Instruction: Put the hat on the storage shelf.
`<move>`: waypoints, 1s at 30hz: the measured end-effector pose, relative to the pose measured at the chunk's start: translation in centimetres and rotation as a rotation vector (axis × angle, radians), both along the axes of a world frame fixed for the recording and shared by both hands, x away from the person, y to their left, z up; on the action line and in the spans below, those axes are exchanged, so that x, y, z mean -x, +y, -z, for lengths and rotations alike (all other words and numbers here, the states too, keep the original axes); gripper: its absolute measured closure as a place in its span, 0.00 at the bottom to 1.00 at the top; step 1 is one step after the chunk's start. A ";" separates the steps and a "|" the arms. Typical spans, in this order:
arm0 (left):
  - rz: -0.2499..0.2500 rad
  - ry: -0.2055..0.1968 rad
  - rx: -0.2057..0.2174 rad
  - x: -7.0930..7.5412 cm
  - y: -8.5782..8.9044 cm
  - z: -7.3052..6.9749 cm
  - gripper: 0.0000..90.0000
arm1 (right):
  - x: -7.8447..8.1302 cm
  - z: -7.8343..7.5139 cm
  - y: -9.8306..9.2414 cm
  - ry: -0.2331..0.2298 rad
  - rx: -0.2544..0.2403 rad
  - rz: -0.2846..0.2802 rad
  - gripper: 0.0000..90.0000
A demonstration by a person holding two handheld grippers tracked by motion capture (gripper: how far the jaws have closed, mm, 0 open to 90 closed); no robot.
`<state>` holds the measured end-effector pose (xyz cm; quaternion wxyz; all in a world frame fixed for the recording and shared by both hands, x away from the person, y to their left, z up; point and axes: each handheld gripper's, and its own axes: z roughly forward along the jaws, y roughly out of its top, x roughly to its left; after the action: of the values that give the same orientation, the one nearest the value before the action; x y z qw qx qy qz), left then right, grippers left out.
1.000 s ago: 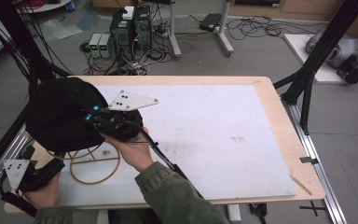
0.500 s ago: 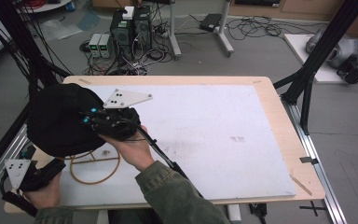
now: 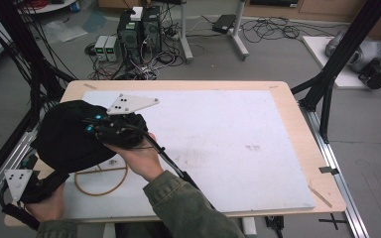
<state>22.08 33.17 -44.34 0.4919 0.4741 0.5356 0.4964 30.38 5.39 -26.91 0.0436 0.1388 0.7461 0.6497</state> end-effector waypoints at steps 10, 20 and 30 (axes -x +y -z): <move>0.001 0.001 -0.003 0.0 -0.1 0.0 0.14 | 0.1 -0.1 -0.2 -0.010 -0.006 0.007 0.76; 0.002 0.000 -0.004 0.0 -0.1 0.0 0.14 | 0.8 -0.2 -0.6 -0.096 -0.031 0.108 0.24; 0.000 -0.001 -0.006 0.1 -0.1 0.0 0.14 | 0.8 0.4 -1.9 -0.145 -0.018 0.229 0.13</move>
<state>22.01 33.05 -44.32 0.4907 0.4751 0.5338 0.4985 29.54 3.52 -27.36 0.1699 0.1760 0.7146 0.6554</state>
